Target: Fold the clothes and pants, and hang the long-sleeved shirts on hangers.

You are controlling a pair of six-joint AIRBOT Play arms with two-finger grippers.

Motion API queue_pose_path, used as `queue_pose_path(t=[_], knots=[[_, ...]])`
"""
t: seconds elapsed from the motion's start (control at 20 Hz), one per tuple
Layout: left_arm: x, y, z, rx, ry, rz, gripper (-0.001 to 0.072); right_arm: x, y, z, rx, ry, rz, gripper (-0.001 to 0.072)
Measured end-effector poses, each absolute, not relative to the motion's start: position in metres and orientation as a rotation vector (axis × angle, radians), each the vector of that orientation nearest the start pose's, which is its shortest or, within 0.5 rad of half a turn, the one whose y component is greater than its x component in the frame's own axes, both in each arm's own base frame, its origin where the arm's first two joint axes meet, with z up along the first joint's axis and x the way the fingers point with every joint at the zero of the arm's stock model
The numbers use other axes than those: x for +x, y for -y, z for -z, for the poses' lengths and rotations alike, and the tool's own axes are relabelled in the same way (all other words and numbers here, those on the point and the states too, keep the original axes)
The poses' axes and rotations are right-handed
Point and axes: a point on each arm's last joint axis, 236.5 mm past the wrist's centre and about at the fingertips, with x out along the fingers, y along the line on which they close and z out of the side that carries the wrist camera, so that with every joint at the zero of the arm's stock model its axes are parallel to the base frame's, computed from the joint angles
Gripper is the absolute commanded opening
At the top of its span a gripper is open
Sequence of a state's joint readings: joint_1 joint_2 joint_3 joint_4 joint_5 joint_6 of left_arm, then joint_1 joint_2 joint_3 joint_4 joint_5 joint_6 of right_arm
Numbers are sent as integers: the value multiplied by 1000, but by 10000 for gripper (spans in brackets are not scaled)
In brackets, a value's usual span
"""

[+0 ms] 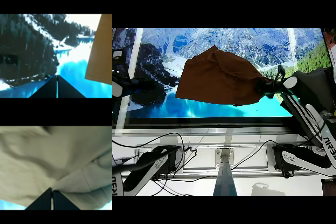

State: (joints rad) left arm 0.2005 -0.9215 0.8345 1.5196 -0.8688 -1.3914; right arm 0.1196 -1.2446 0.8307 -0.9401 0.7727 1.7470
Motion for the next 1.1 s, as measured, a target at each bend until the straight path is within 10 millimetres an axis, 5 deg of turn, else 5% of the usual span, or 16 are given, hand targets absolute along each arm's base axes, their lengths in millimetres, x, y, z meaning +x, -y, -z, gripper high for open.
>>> queue_pose_path(t=[0.2, 0.4, 0.45, 0.5, 0.55, 0.75, 1.1], knots=[[342, -71, -11, -63, -1072, -130, 10, 385, -129, -44, 496, -1060, -222, 12], [320, -75, 27, -115, -1245, -145, 10, 350, -83, -94, 127, -1046, -209, 11], [312, -73, 37, -117, -1300, -128, 12, 335, -70, -100, 40, -1069, -199, 12], [306, -69, 47, -123, -1347, -106, 100, 321, -60, -101, -22, -1108, -191, 12], [300, -64, 57, -139, -1400, -83, 314, 307, -51, -102, -72, -1145, -182, 12], [284, -40, 88, -232, -1543, 11, 326, 278, -32, -102, -166, -1233, -160, 12], [297, 41, 106, -553, -1561, 315, 371, 279, -28, -105, -191, -1216, -160, 12]])
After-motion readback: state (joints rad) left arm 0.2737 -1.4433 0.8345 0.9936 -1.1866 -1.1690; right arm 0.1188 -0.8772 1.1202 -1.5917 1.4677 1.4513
